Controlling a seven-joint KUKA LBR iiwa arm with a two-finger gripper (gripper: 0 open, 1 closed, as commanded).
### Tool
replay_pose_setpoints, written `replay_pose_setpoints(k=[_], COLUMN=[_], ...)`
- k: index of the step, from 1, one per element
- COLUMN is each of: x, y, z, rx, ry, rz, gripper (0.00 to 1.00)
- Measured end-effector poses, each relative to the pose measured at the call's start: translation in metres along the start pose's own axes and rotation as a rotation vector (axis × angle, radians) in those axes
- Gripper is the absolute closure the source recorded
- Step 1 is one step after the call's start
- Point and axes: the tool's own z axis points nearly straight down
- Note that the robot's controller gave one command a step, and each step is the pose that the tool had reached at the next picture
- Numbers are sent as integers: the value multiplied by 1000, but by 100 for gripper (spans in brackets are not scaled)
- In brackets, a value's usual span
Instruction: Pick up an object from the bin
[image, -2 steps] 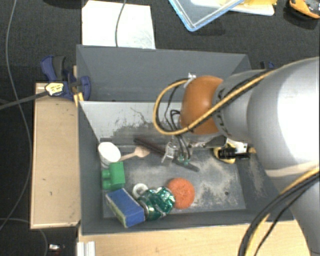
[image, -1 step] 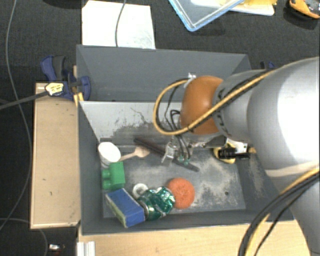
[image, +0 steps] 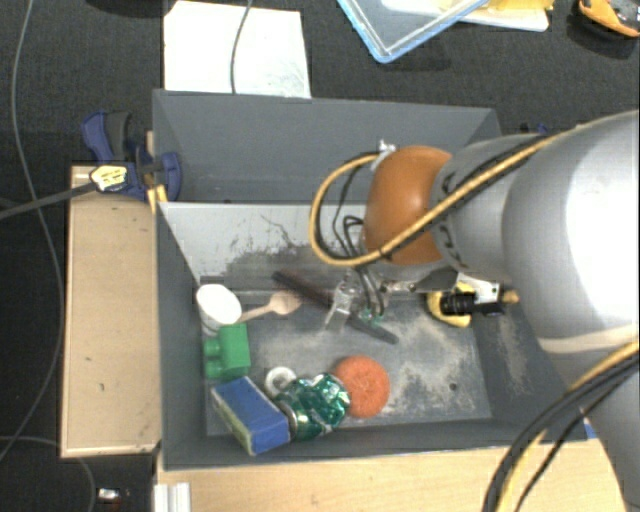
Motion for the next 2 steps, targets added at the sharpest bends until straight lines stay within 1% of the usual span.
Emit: replay_pose_setpoints(k=[1, 2], x=[-2, -3], y=[1, 1], z=[-19, -26], rx=[-4, -4], ry=[-7, -9], rz=[-1, -5], gripper=[100, 100])
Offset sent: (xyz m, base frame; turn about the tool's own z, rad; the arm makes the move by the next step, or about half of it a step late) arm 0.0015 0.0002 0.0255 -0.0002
